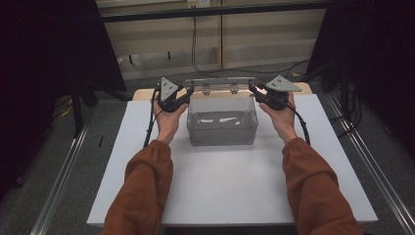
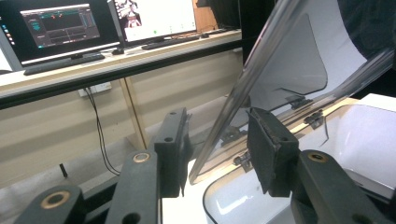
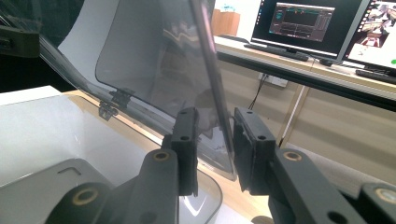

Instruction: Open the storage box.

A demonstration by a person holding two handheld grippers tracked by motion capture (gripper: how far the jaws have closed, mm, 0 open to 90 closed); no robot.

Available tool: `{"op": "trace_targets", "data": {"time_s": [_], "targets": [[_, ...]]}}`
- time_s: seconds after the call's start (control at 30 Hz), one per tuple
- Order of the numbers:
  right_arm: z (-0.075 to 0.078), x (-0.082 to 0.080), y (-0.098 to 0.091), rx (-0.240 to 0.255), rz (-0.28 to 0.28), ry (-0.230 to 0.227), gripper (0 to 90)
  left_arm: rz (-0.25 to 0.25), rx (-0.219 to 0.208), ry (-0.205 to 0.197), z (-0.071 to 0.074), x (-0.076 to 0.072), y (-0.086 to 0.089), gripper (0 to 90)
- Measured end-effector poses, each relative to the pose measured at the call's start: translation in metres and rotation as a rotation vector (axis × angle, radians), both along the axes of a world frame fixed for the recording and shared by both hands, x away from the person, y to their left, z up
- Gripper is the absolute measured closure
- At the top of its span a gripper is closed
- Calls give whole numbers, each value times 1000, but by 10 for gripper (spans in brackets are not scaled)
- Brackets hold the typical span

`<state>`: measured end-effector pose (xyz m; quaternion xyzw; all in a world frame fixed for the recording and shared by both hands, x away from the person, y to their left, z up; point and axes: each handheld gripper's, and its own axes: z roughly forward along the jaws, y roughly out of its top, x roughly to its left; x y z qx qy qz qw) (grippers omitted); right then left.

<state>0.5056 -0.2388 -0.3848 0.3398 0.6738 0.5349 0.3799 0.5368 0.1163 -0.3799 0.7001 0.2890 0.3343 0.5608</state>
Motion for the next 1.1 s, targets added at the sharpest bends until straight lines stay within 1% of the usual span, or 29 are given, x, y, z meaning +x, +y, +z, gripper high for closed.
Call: {"op": "trace_targets", "data": {"time_s": [0.1,0.13,0.2,0.23,0.3,0.4,0.47,0.63,0.73,0.8,0.9,0.93,1.03,1.1], "targets": [[2,1,1,0,-1,0,712,2,2,-2,1,3,0,586],[3,3,1,-4,-1,0,714,2,-5,-1,1,5,0,582],[3,3,0,-3,-1,1,716,1,-6,0,1,6,0,582],[4,4,0,3,-1,0,718,4,-8,1,1,8,0,582],[4,6,0,5,-2,-2,721,-2,-9,4,0,10,-1,586],[3,8,-1,11,-3,-6,724,-5,2,15,-2,14,-1,592],[2,8,-1,16,-4,-4,727,-2,-5,20,-4,16,-2,593],[2,13,-1,19,3,2,705,-16,4,31,-6,20,-5,628],[2,15,-1,25,0,4,688,-12,-17,32,-7,21,-7,641],[0,17,-2,21,1,5,677,-8,-19,37,-7,22,-8,645],[-4,20,-3,10,-11,16,666,-7,3,34,-6,23,-7,652],[-6,21,-3,16,-10,29,667,-8,2,34,-6,24,-7,654],[-10,25,-3,10,-2,31,680,-8,-10,34,-6,25,-7,657],[-12,27,-2,16,-5,42,691,-5,-16,40,-7,25,-7,656]]}}
